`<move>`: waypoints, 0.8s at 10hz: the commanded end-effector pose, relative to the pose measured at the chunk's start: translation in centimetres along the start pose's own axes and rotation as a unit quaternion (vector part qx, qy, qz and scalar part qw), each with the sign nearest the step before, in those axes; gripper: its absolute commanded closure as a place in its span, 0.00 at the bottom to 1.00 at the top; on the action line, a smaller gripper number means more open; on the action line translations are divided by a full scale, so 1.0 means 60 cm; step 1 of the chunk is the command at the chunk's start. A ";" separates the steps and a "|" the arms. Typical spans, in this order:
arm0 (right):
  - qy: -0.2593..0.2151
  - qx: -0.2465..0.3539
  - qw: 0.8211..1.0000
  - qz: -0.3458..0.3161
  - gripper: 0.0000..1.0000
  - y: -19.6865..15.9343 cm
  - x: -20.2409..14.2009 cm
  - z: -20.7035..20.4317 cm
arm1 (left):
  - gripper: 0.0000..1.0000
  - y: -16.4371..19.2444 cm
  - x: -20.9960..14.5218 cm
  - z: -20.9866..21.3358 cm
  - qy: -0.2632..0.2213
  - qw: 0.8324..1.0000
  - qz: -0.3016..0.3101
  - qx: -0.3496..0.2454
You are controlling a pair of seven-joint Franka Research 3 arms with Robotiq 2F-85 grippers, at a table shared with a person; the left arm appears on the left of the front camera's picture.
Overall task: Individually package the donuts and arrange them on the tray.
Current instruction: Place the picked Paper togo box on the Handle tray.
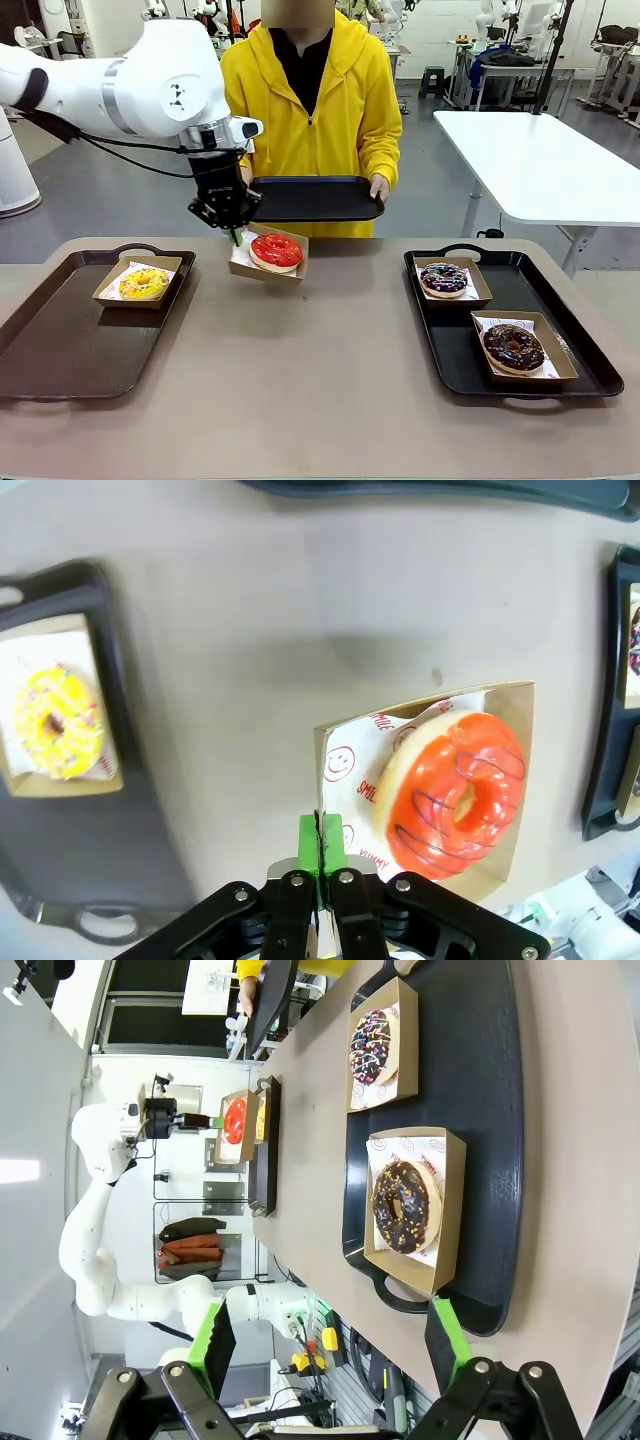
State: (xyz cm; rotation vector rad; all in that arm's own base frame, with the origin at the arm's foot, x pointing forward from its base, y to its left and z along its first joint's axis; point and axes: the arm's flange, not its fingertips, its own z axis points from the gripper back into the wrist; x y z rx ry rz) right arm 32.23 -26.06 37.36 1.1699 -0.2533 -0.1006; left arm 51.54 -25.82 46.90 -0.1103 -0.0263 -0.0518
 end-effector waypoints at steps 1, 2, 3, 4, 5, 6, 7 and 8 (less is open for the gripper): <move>-0.006 0.008 1.000 -0.011 0.00 0.001 -0.001 -0.002 | 0.99 0.072 -0.086 0.052 -0.011 1.000 -0.022 0.004; -0.006 0.008 1.000 -0.011 0.00 0.001 -0.001 -0.002 | 0.99 0.107 -0.108 0.075 -0.022 0.999 -0.024 -0.002; -0.006 0.008 1.000 -0.011 0.00 0.001 -0.001 -0.002 | 0.99 0.142 -0.127 0.084 -0.022 1.000 -0.022 -0.001; -0.006 0.008 1.000 -0.011 0.00 0.001 -0.001 -0.002 | 0.99 0.178 -0.141 0.084 -0.021 1.000 -0.018 -0.005; -0.006 0.008 1.000 -0.011 0.00 0.001 -0.001 -0.002 | 0.99 0.219 -0.164 0.079 -0.022 1.000 -0.014 -0.009; -0.006 0.008 1.000 -0.011 0.00 0.001 -0.001 -0.002 | 0.99 0.251 -0.186 0.073 -0.021 0.999 -0.016 -0.022; -0.006 0.008 1.000 -0.011 0.00 0.001 -0.001 -0.002 | 0.99 0.285 -0.194 0.069 -0.019 1.000 -0.012 -0.017; -0.006 0.008 1.000 -0.011 0.00 0.001 -0.001 -0.002 | 0.99 0.316 -0.200 0.062 -0.020 1.000 0.000 -0.014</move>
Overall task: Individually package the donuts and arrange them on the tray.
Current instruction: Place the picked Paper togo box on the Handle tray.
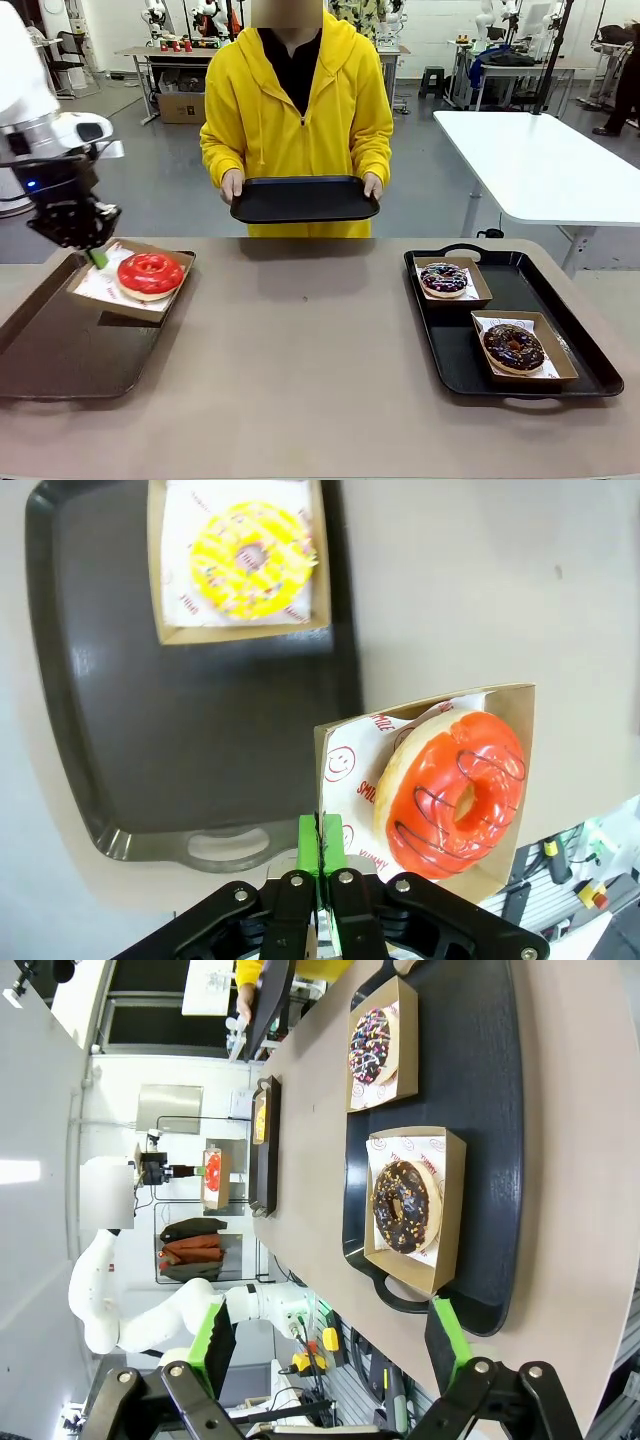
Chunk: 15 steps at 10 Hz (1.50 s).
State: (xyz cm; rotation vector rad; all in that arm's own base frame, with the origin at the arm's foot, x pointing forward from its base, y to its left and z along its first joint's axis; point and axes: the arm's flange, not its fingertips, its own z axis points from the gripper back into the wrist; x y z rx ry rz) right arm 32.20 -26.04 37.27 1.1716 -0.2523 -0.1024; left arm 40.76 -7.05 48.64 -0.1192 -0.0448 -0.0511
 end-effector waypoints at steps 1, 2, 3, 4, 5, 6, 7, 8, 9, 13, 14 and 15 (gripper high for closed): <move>-0.006 0.007 1.000 -0.010 0.00 0.003 -0.001 -0.001 | 0.99 0.045 -0.013 -0.013 -0.014 1.000 0.004 -0.010; -0.006 0.007 1.000 -0.010 0.00 0.003 -0.001 -0.001 | 0.99 0.060 -0.018 -0.021 -0.020 1.000 0.001 -0.004; -0.006 0.007 1.000 -0.010 0.00 0.003 -0.001 -0.001 | 0.99 0.070 -0.022 -0.026 -0.028 1.000 -0.003 -0.003; -0.006 0.007 1.000 -0.010 0.00 0.003 -0.001 -0.001 | 0.99 0.066 -0.014 -0.029 -0.034 0.999 -0.012 -0.006; -0.006 0.007 1.000 -0.010 0.00 0.003 -0.001 -0.001 | 0.99 0.064 -0.014 -0.022 -0.007 1.000 0.011 -0.005; -0.006 0.007 1.000 -0.010 0.00 0.003 -0.001 -0.001 | 0.99 0.064 -0.014 -0.022 -0.007 1.000 0.011 -0.005; -0.006 0.007 1.000 -0.010 0.00 0.003 -0.001 -0.001 | 0.99 0.064 -0.014 -0.022 -0.007 1.000 0.011 -0.005; -0.006 0.007 1.000 -0.010 0.00 0.003 -0.001 -0.001 | 0.99 0.064 -0.014 -0.022 -0.007 1.000 0.011 -0.005; -0.006 0.007 1.000 -0.010 0.00 0.003 -0.001 -0.001 | 0.99 0.064 -0.014 -0.022 -0.007 1.000 0.011 -0.005; -0.006 0.007 1.000 -0.010 0.00 0.003 -0.001 -0.001 | 0.99 0.122 -0.033 -0.036 -0.016 1.000 -0.007 0.008; -0.006 0.007 1.000 -0.010 0.00 0.003 -0.001 -0.001 | 0.99 0.152 -0.046 -0.037 -0.023 1.000 -0.010 0.012; -0.006 0.007 1.000 -0.010 0.00 0.003 -0.001 -0.001 | 0.99 0.176 -0.059 -0.041 -0.021 0.999 -0.012 0.027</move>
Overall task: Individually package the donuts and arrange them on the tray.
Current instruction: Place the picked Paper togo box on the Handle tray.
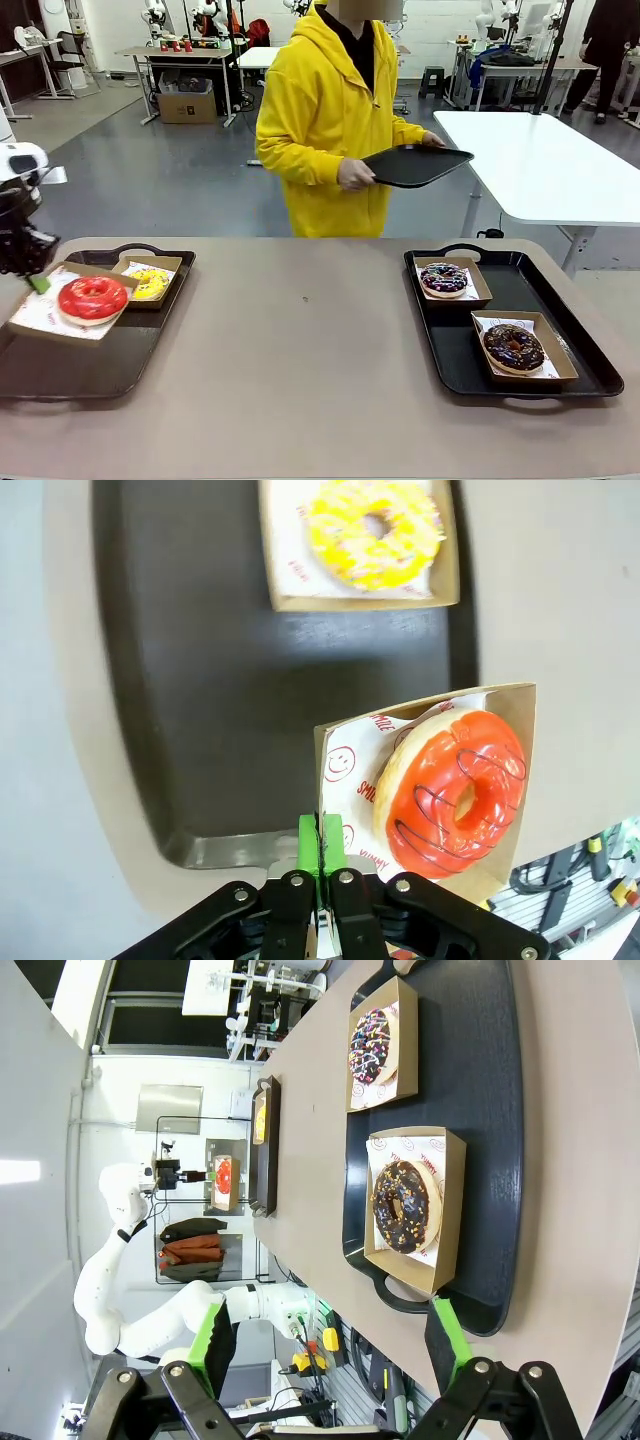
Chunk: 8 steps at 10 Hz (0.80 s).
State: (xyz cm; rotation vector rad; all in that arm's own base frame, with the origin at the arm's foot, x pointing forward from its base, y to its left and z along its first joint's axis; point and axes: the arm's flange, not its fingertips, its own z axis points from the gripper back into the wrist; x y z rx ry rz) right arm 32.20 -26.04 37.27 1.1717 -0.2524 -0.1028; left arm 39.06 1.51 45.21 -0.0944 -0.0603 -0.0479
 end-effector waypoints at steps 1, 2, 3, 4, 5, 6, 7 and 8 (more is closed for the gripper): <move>-0.006 0.007 1.000 -0.010 0.00 0.003 -0.001 -0.001 | 0.99 0.042 -0.038 -0.014 -0.010 0.999 -0.014 0.043; -0.006 0.007 1.000 -0.010 0.00 0.003 -0.001 -0.001 | 0.99 0.052 -0.046 -0.026 -0.009 0.998 -0.015 0.060; -0.006 0.007 1.000 -0.010 0.00 0.003 -0.001 -0.001 | 0.99 0.054 -0.047 -0.038 -0.007 0.998 -0.013 0.060; -0.006 0.007 1.000 -0.010 0.00 0.003 -0.001 -0.001 | 0.99 0.052 -0.045 -0.051 -0.004 0.999 -0.011 0.051; -0.006 0.007 1.000 -0.010 0.00 0.003 -0.001 -0.001 | 0.99 0.049 -0.042 -0.065 -0.004 0.999 -0.005 0.049; -0.006 0.007 1.000 -0.010 0.00 0.003 -0.001 -0.001 | 0.99 0.043 -0.043 -0.081 -0.001 0.999 0.001 0.051; -0.006 0.007 1.000 -0.010 0.00 0.003 -0.001 -0.001 | 0.99 0.037 -0.041 -0.098 0.003 0.999 0.006 0.054; -0.006 0.007 1.000 -0.010 0.00 0.003 -0.001 -0.001 | 0.99 0.036 -0.036 -0.107 0.003 0.998 0.016 0.058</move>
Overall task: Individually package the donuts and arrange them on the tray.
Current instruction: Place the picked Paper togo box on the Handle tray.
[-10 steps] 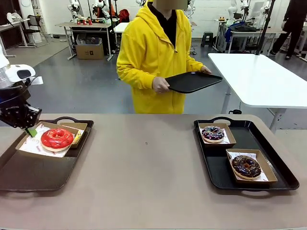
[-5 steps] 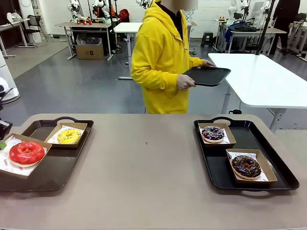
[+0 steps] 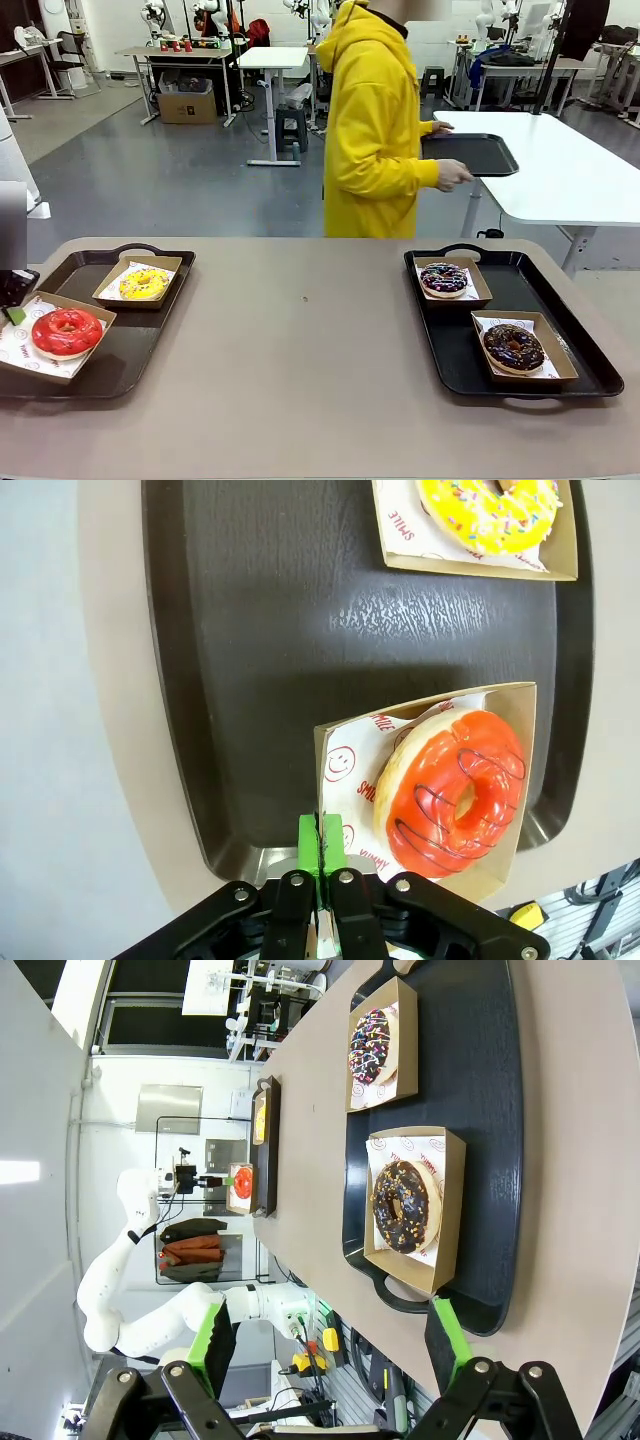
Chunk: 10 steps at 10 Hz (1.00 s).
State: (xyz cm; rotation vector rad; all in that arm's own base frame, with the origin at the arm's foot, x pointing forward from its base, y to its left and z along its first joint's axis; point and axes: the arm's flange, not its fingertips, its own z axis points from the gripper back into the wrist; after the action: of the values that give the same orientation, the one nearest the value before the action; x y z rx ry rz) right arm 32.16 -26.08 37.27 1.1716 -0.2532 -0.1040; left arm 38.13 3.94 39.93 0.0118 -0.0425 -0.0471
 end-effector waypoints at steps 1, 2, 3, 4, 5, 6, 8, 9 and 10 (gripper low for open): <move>-0.005 0.008 1.000 -0.010 0.00 0.003 0.000 -0.002 | 0.99 -0.014 -0.009 -0.027 -0.004 1.000 0.022 0.007; -0.005 0.008 1.000 -0.010 0.00 0.003 0.000 -0.002 | 0.99 -0.014 -0.008 -0.027 -0.008 1.000 0.028 0.008; -0.005 0.008 1.000 -0.010 0.00 0.003 0.000 -0.002 | 0.99 -0.016 -0.009 -0.029 -0.011 0.999 0.034 0.009; -0.005 0.008 1.000 -0.010 0.00 0.003 0.000 -0.002 | 0.99 -0.015 -0.006 -0.031 -0.014 0.999 0.040 0.011; -0.005 0.008 1.000 -0.010 0.00 0.003 0.000 -0.002 | 0.99 -0.015 -0.004 -0.031 -0.015 0.999 0.041 0.014; -0.005 0.008 1.000 -0.010 0.00 0.003 0.000 -0.002 | 0.99 -0.015 -0.004 -0.032 -0.016 0.999 0.038 0.015; -0.005 0.008 1.000 -0.010 0.00 0.003 0.000 -0.002 | 0.68 -0.015 -0.004 -0.035 -0.014 0.999 0.036 0.016; -0.005 0.008 1.000 -0.010 0.00 0.003 0.000 -0.002 | 0.38 -0.016 -0.003 -0.038 -0.013 0.999 0.034 0.016; -0.005 0.008 1.000 -0.010 0.00 0.003 0.000 -0.002 | 0.65 -0.017 -0.001 -0.040 -0.011 0.999 0.032 0.017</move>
State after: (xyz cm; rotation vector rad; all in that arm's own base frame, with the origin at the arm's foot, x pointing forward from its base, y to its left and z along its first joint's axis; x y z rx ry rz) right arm 32.15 -26.09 37.27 1.1716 -0.2533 -0.1042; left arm 39.09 3.26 38.57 0.0205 -0.0520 0.0131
